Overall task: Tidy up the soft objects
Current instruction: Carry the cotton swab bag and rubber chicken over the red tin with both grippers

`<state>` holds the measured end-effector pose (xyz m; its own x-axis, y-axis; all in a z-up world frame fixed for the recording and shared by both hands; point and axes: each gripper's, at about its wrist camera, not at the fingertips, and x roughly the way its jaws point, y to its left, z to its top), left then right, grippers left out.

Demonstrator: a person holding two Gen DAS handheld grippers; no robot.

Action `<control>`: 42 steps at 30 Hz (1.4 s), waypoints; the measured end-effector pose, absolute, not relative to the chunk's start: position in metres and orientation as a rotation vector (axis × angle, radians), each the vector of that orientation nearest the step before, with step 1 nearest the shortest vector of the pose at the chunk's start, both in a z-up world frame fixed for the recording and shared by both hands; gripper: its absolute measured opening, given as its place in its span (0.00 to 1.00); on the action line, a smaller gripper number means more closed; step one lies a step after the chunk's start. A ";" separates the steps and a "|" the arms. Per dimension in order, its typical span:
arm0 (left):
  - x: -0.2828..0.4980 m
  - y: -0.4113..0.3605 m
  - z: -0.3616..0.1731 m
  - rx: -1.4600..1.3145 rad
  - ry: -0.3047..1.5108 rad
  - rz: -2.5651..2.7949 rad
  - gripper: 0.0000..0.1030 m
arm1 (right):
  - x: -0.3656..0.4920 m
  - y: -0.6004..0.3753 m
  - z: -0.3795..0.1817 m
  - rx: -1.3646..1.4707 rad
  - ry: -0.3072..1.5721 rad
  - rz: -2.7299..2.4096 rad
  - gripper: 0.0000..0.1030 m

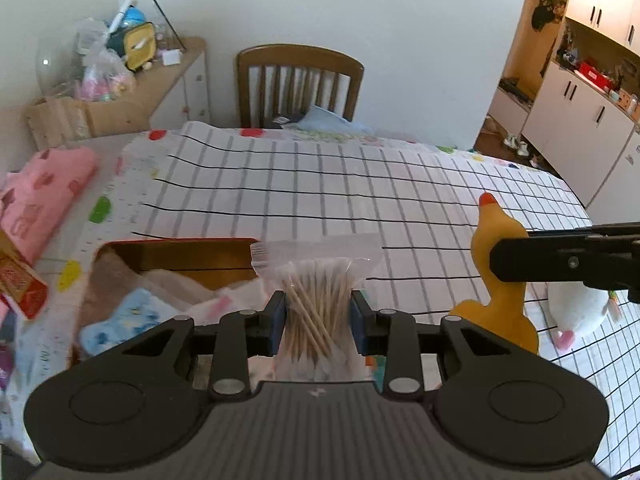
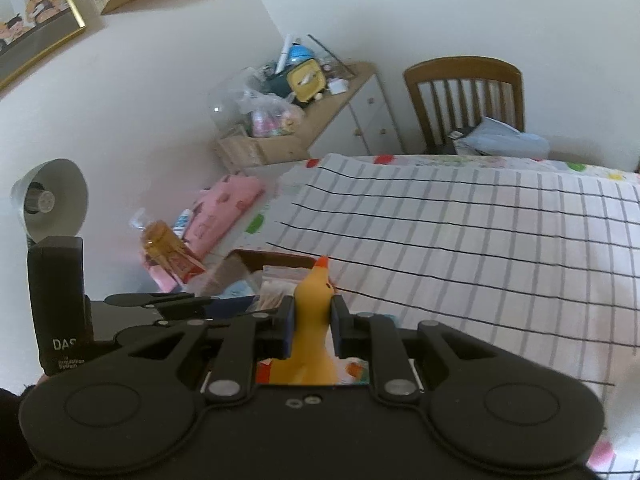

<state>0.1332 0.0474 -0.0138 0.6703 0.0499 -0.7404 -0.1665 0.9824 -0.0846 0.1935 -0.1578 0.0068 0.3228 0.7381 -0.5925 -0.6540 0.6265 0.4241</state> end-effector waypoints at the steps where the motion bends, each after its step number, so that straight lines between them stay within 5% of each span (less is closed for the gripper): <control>1: 0.130 0.053 -0.012 -0.150 0.825 0.129 0.31 | 0.192 -0.151 0.009 0.110 0.837 0.925 0.17; 14: 0.114 0.130 -0.004 -0.161 0.811 0.207 0.32 | 0.185 -0.066 0.005 0.083 0.868 0.966 0.17; 42: 0.125 0.186 -0.078 -0.125 0.983 0.177 0.32 | 0.212 0.035 -0.069 -0.031 1.094 0.860 0.19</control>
